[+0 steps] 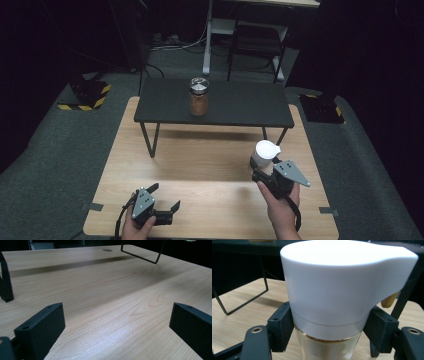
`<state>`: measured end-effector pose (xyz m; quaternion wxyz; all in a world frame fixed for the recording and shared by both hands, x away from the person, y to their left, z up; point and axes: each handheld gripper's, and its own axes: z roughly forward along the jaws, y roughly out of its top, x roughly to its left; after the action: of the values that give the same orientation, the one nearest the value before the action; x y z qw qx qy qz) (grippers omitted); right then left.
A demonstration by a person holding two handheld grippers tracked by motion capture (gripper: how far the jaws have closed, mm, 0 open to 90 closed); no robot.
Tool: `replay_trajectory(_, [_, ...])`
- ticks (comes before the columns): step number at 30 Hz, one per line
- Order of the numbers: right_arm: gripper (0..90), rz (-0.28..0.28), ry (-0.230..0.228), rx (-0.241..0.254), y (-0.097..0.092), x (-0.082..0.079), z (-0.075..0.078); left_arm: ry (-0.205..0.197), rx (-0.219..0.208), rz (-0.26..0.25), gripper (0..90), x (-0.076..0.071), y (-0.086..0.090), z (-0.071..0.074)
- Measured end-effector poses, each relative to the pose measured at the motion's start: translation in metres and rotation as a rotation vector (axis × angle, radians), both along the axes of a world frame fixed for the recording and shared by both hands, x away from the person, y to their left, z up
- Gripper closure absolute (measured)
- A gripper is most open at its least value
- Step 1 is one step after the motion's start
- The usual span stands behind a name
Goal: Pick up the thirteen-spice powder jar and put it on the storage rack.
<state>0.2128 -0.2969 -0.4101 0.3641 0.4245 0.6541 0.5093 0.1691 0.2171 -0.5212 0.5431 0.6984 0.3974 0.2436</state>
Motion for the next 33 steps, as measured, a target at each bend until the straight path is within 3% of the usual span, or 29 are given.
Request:
replay_trajectory(23, [30.6,0.002,-0.035,0.042,0.003,0.006,0.061,0.004,-0.016,0.0,0.5,0.0,0.002,-0.001])
replay_trajectory(33, [30.6,0.006,-0.05,0.042,0.008,0.019,0.087,0.008,-0.019,0.001,0.5,0.001,0.002,-0.001])
